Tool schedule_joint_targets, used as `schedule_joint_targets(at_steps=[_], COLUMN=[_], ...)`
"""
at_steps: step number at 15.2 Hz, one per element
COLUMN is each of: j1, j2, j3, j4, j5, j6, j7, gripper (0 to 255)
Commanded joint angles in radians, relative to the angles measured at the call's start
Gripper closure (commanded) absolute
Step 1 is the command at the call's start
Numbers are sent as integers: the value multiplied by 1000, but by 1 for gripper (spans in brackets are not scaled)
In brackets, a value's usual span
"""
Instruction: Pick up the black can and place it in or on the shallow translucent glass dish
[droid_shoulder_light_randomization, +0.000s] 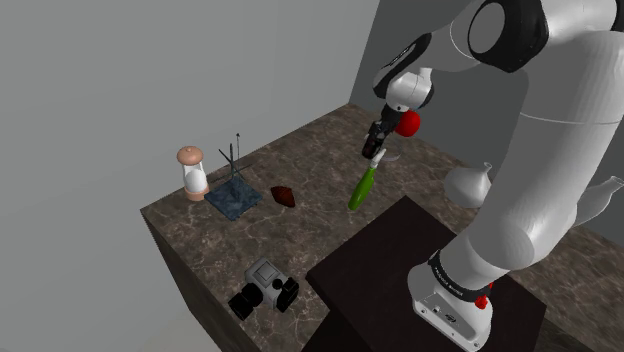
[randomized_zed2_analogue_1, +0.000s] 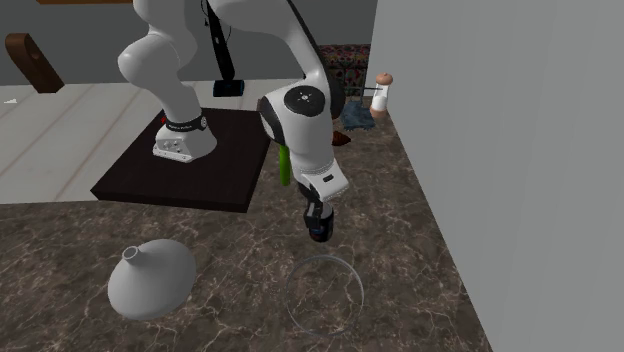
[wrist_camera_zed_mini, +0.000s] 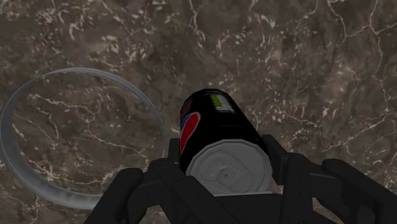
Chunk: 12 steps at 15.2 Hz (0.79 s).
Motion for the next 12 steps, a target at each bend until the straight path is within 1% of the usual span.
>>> schedule_joint_targets(at_steps=[1, 11, 12], j1=[11, 46, 27], j2=[-23, -126, -105], j3=[-13, -61, -62], j4=[3, 15, 52], j5=[-22, -117, -107], j6=[-23, -121, -142], j7=[19, 90, 69], gripper=[255, 255, 255])
